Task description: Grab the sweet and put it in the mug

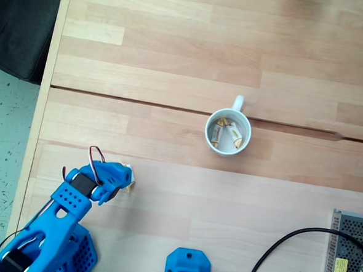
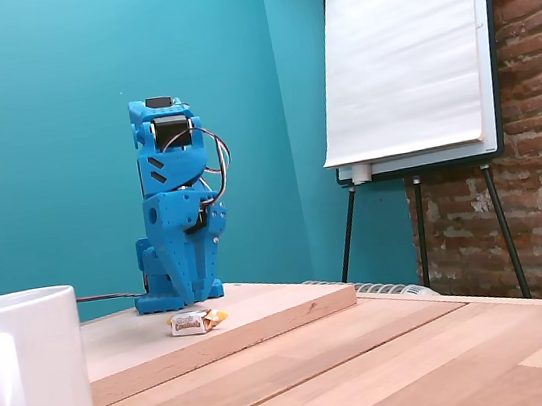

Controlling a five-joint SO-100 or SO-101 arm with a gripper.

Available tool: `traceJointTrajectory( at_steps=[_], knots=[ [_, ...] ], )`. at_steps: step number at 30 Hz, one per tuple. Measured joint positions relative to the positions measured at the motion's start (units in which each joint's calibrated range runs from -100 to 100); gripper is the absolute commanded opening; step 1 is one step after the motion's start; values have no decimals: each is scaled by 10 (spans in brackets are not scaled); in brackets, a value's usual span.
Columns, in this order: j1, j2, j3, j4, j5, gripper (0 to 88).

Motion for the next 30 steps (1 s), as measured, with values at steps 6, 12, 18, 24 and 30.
traceJointTrajectory(
  at_steps=[6, 12, 18, 24, 30],
  knots=[
    [2, -2, -32, 0, 0, 58],
    [2, -2, -48, 32, -16, 58],
    [2, -2, -82, 116, -28, 58],
    [1, -2, -83, 140, -23, 58],
    [1, 0, -83, 140, -23, 65]
  ],
)
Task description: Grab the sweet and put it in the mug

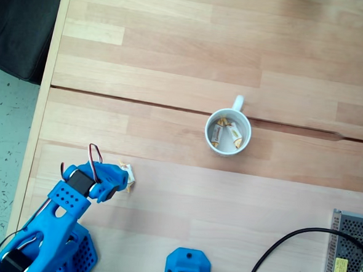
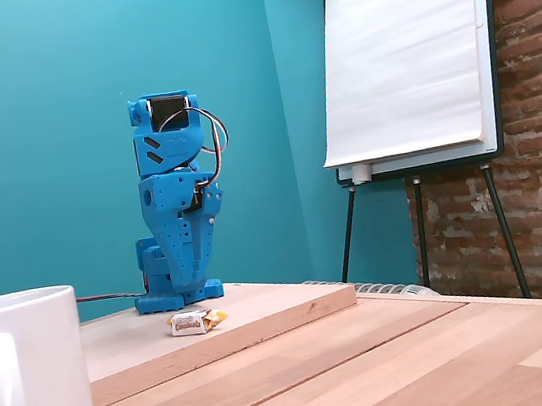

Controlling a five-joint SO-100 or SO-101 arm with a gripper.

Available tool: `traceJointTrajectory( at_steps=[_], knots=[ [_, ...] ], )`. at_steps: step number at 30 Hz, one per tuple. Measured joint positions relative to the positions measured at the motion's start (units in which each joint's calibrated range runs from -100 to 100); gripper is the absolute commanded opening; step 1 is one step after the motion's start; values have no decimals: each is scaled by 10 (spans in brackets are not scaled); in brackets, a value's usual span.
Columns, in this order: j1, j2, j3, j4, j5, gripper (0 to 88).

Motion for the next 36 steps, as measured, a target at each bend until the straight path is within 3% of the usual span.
traceJointTrajectory(
  at_steps=[13, 23, 36],
  knots=[
    [2, 38, 0, -1, 6, 237],
    [36, 47, 0, -4, 68, 242],
    [47, 73, -56, -4, 76, 242]
  ],
)
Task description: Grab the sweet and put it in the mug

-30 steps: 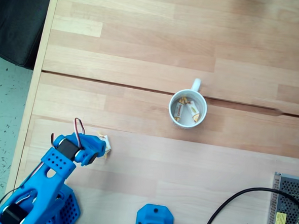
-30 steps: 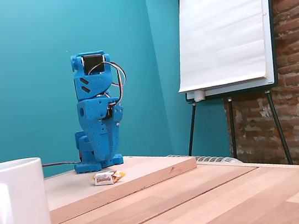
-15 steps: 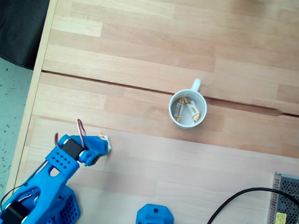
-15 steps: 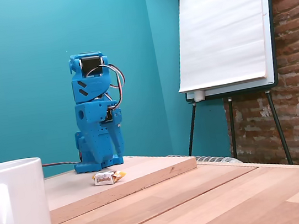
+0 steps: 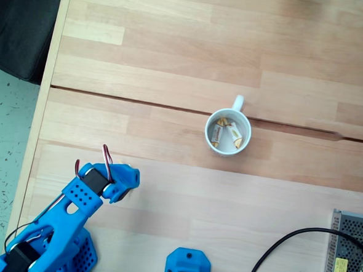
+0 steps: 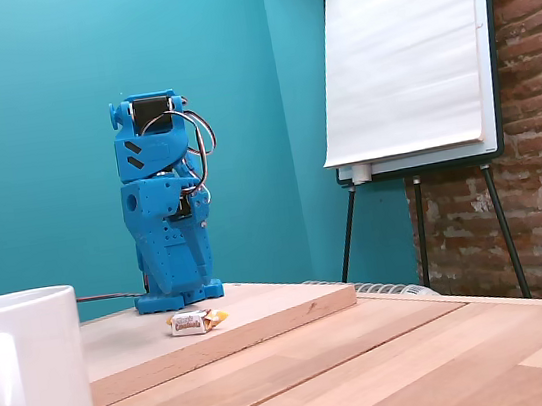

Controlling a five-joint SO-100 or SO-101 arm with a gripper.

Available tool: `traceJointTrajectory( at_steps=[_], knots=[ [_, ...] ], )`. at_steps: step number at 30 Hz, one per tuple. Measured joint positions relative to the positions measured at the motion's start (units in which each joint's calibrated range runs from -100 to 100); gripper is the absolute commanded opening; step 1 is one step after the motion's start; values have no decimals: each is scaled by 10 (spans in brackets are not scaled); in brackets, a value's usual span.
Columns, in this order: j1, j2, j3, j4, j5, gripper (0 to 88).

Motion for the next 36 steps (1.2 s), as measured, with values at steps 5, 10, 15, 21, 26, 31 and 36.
traceJointTrajectory(
  at_steps=[5, 10, 15, 21, 26, 31, 36],
  knots=[
    [0, 2, -2, 0, 0, 242],
    [0, 39, -2, 0, 1, 242],
    [0, 51, -2, 0, 3, 242],
    [0, 52, -2, 0, 3, 241],
    [0, 61, -2, 0, 3, 241],
    [0, 98, -2, -37, 3, 241],
    [1, 119, -2, -85, 3, 241]
  ],
)
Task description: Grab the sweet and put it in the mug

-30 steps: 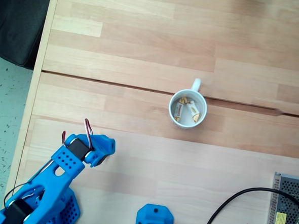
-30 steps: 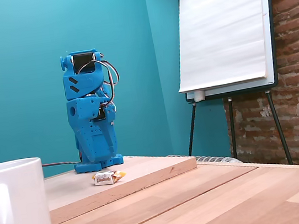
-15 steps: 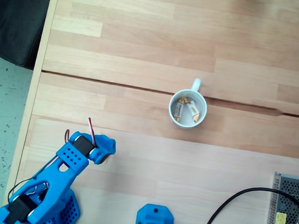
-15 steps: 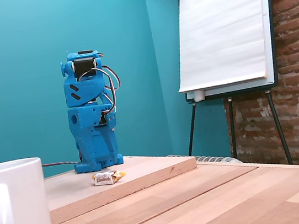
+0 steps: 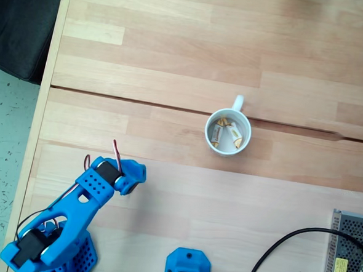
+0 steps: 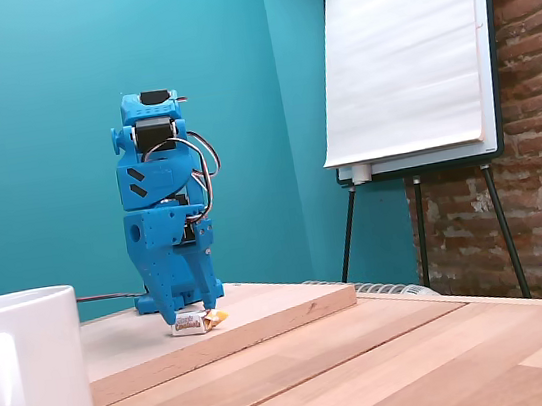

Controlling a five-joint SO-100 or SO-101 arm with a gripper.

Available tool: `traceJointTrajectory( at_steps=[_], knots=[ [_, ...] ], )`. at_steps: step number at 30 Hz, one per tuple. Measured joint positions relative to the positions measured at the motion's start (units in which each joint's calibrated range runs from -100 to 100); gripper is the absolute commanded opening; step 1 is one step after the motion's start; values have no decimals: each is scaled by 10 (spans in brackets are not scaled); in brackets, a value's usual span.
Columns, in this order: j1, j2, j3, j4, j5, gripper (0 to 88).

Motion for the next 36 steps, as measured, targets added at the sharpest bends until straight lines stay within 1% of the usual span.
traceJointTrajectory(
  at_steps=[30, 33, 36],
  knots=[
    [1, 17, 21, -16, 0, 239],
    [1, 17, 21, -16, 0, 204],
    [1, 17, 21, -16, 0, 116]
  ],
)
